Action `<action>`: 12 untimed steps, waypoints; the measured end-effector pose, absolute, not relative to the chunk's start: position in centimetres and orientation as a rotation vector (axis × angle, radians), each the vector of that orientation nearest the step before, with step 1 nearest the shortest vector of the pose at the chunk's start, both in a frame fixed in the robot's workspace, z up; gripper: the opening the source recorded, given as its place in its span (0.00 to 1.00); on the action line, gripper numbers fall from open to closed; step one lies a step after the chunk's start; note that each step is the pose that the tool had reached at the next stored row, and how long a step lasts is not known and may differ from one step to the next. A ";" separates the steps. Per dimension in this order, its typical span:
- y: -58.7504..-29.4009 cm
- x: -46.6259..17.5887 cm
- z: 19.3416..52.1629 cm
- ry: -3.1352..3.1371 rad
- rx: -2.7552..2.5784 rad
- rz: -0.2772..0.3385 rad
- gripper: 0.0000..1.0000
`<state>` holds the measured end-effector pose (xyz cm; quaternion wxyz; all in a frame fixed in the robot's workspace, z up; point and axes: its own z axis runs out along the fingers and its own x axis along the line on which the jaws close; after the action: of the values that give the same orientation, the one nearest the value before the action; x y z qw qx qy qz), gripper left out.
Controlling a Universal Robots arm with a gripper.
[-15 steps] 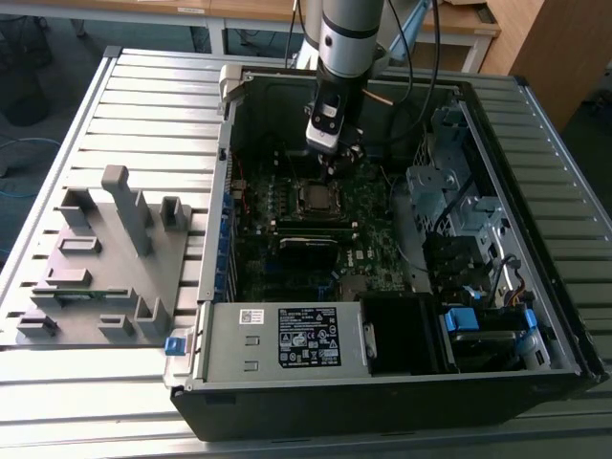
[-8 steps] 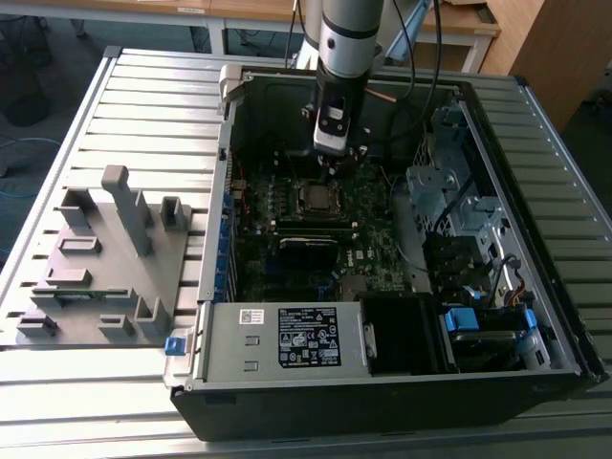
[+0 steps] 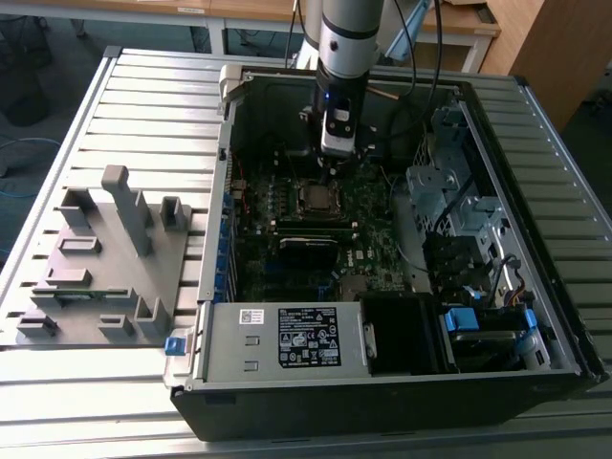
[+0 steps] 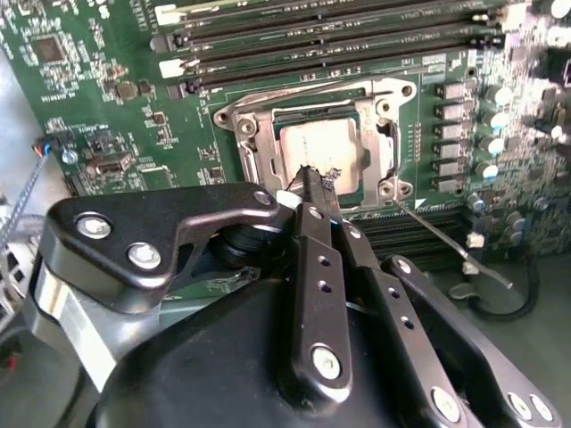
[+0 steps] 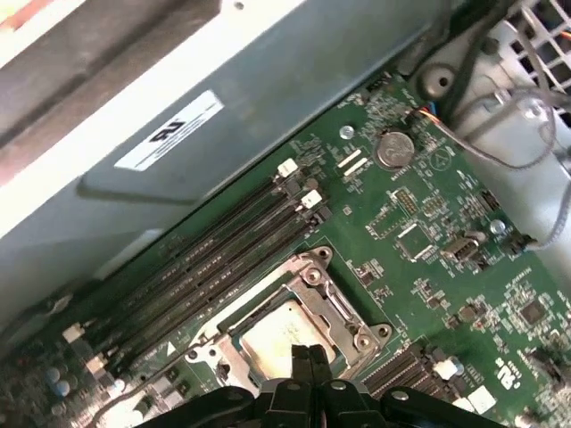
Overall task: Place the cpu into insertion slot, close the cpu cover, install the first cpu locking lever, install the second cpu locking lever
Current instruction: 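Close the cpu cover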
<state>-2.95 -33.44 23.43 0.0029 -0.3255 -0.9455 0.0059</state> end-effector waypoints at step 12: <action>-33.4 -3.0 23.3 -3.052 -0.724 0.020 0.10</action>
<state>-2.95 -33.44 23.25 0.0023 -0.2307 -0.9730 0.0063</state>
